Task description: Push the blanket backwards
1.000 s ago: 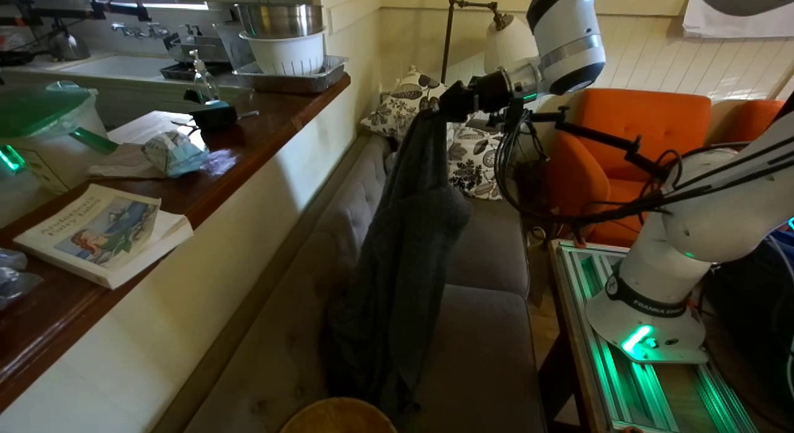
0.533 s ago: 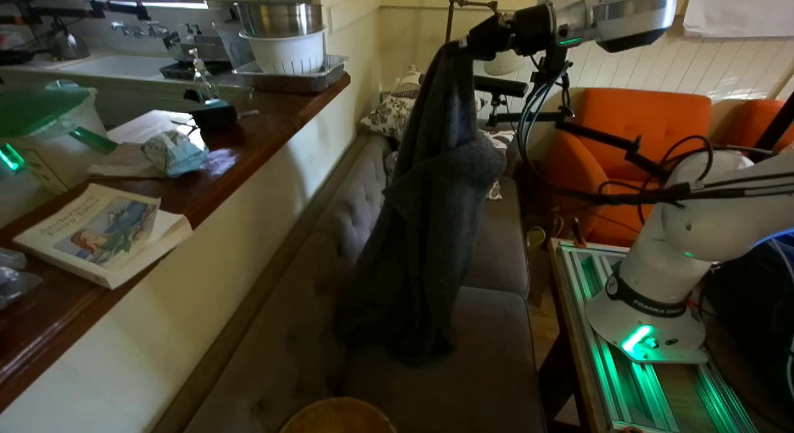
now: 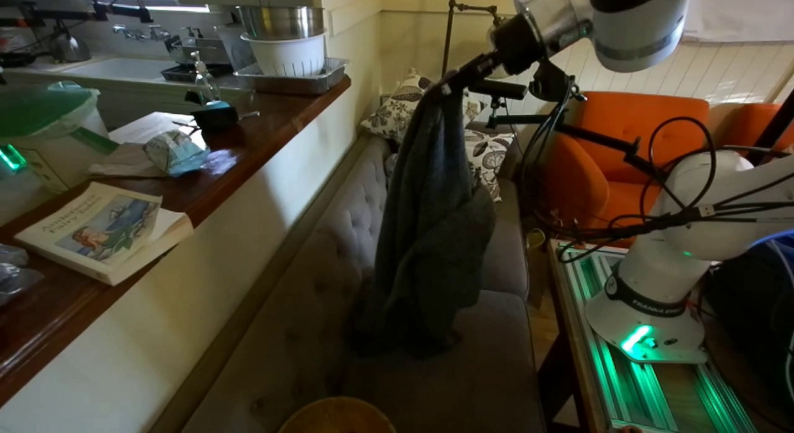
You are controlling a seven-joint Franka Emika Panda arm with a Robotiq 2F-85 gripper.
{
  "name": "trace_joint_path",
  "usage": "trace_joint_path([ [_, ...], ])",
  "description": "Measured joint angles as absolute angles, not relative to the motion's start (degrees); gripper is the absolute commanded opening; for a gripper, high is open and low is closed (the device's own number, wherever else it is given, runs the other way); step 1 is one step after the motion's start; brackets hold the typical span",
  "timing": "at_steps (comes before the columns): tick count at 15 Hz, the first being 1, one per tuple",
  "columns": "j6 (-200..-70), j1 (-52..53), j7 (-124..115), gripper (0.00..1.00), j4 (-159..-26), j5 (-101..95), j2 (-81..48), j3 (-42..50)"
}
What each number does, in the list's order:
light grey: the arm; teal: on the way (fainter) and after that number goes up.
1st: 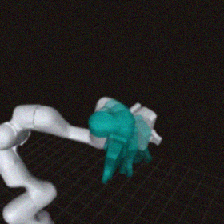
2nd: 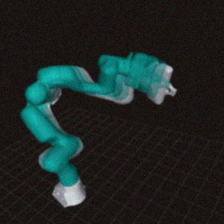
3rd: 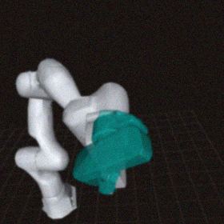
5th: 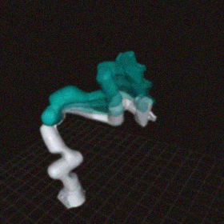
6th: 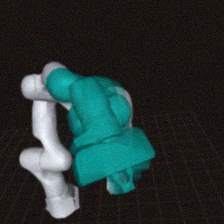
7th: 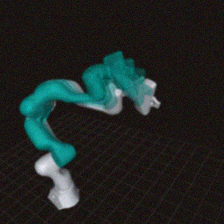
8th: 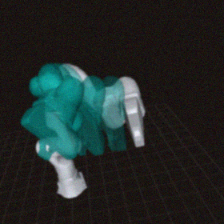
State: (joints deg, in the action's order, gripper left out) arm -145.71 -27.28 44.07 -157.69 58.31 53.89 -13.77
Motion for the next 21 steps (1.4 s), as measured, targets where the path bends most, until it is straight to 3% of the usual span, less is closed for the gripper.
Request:
trace_joint_path([
  [6,-142.5,-25.7,41.6,0.01,-157.8,54.5,53.2,-13.1],
  [10,-137.3,-19.0,34.5,0.01,-155.1,37.2,49.8,-3.1],
  [14,-128.8,-15.4,26.7,0.01,-148.6,18.8,45.2,1.2],
  [21,-120.5,-7.3,14.6,0.05,-139.9,2.9,34.1,-1.0],
])
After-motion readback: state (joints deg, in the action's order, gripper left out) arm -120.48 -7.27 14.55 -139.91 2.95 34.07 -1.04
